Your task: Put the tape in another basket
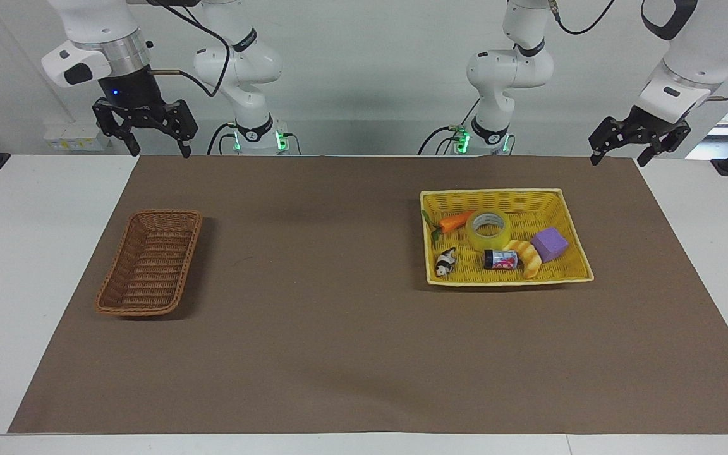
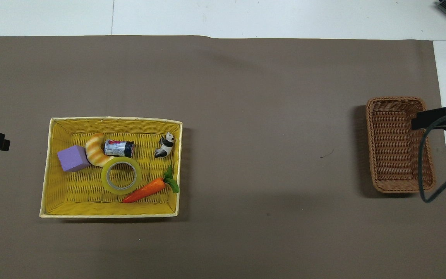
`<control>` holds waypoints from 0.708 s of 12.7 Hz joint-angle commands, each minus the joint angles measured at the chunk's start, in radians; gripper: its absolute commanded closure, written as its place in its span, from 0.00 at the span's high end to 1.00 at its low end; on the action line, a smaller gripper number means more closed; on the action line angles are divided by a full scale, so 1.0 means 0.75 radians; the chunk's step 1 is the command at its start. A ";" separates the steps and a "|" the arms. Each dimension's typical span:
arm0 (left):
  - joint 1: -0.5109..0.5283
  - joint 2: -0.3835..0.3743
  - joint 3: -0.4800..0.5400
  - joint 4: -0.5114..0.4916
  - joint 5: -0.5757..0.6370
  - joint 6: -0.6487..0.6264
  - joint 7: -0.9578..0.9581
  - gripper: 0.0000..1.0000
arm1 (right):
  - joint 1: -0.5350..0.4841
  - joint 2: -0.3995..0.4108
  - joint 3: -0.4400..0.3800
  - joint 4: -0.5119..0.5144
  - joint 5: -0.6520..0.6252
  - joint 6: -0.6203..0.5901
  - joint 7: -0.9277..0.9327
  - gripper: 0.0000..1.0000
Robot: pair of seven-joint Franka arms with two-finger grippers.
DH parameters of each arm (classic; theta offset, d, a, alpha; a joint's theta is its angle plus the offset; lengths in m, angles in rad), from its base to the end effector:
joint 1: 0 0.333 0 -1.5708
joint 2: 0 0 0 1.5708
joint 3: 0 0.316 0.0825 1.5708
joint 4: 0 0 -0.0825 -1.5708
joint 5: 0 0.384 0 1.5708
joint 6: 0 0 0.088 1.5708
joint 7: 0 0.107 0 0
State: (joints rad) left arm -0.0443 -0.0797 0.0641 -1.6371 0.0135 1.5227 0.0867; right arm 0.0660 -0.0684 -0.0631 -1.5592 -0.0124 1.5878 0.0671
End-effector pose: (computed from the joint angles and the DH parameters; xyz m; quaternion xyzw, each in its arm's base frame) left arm 0.5241 0.0133 0.6321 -0.9993 0.0334 0.0176 0.0033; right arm 0.5349 -0.0011 0.6688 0.9983 -0.0323 0.0485 0.0023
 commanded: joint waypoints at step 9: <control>0.004 -0.014 -0.010 -0.010 0.015 -0.005 -0.146 1.00 | -0.021 0.011 0.004 0.025 0.035 -0.029 -0.034 1.00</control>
State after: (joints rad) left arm -0.0455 -0.0796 0.0604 -1.6387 0.0136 1.5145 -0.0054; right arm 0.0660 -0.0684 -0.0631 -1.5592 -0.0124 1.5878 0.0671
